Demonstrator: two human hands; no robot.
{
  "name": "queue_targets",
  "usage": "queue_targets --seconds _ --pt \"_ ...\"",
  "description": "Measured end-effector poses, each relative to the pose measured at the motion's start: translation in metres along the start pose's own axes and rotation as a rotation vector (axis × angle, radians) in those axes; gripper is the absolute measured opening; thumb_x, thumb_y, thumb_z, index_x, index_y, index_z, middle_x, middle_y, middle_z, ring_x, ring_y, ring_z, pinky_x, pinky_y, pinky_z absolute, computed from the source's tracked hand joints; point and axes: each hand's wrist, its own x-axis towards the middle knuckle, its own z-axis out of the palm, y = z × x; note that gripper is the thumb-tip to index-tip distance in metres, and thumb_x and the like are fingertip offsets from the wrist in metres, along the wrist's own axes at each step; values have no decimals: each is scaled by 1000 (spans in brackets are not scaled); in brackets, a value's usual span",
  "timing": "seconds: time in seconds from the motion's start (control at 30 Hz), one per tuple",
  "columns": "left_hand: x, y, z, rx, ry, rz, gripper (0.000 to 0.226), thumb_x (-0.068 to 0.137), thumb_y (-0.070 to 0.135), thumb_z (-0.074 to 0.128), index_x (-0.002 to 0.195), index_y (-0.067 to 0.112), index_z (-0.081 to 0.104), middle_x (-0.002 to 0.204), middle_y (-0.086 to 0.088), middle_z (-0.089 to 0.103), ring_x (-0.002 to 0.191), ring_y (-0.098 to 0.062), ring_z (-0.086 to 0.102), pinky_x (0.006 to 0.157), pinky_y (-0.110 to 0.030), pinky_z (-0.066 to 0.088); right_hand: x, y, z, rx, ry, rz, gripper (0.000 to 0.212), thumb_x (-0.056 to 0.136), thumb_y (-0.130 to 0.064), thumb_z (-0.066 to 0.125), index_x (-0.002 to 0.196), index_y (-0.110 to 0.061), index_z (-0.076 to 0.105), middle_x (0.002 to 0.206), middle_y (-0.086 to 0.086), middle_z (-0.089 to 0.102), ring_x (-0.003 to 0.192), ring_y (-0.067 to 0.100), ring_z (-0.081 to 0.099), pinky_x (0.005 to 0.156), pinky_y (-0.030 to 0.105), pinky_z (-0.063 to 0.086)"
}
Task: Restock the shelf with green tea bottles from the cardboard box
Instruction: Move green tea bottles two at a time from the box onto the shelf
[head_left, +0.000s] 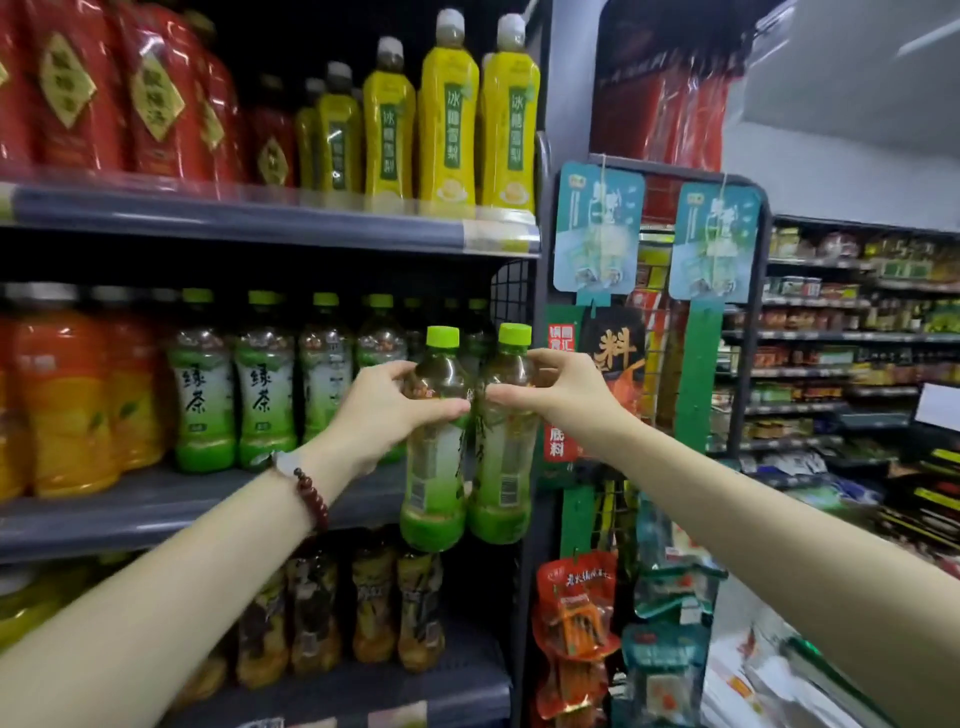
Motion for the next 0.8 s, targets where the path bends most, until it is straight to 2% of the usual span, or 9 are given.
queue_targets --seconds 0.1,0.17,0.23,0.3,0.37,0.47,0.57,0.63,0.8 --pt "15 13 -14 -9 27 26 128 19 62 87 131 11 51 118 -5 66 108 -21 63 99 -43 48 18 -14 3 15 28 -23 91 58 -51 84 133 -10 52 120 4 65 112 16 60 99 38 50" --pt "25 18 -20 3 58 58 121 21 63 88 126 13 55 114 -3 68 105 -20 65 96 -42 51 24 -22 7 47 26 -48 73 67 -37 83 128 -10 55 100 -1 69 95 8 64 82 23 55" --pt "34 22 -22 2 94 77 104 34 55 90 123 13 57 107 0 70 99 -17 67 93 -40 53 29 -25 12 60 53 -69 64 70 -30 83 126 -15 56 95 -4 69 92 8 65 75 17 52" --pt "41 25 -20 8 139 103 95 41 49 89 123 15 57 103 2 70 96 -15 67 91 -38 54 35 -25 16 61 103 -82 50 69 -32 83 112 -24 60 95 0 71 93 14 68 79 25 57" --pt "47 25 -18 28 184 136 97 37 56 85 122 19 58 105 5 70 96 -14 67 90 -38 54 40 -24 19 58 147 -103 49 68 -33 83 112 -21 65 95 -1 73 92 14 70 85 34 58" --pt "51 17 -11 8 211 165 97 42 55 84 127 21 54 112 5 68 103 -12 64 96 -37 51 40 -21 24 41 203 -161 51 70 -30 82 117 -24 65 96 -8 74 91 4 69 86 31 57" --pt "46 5 1 -36 228 205 80 59 33 86 130 20 51 113 9 64 108 -11 61 99 -33 47 38 -10 32 23 276 -200 49 71 -25 82 117 -26 65 96 -10 74 90 0 68 86 25 56" --pt "45 -6 9 -64 256 217 73 64 24 85 129 21 52 110 10 62 107 -10 59 95 -27 47 39 1 38 11 305 -205 50 70 -25 82 116 -27 65 96 -10 74 90 1 69 86 27 56" --pt "52 -25 17 -76 258 212 60 67 20 83 120 24 56 101 16 64 96 0 59 78 -7 41 49 14 44 57 298 -162 52 70 -25 83 118 -25 64 98 -10 74 91 2 68 87 31 57"
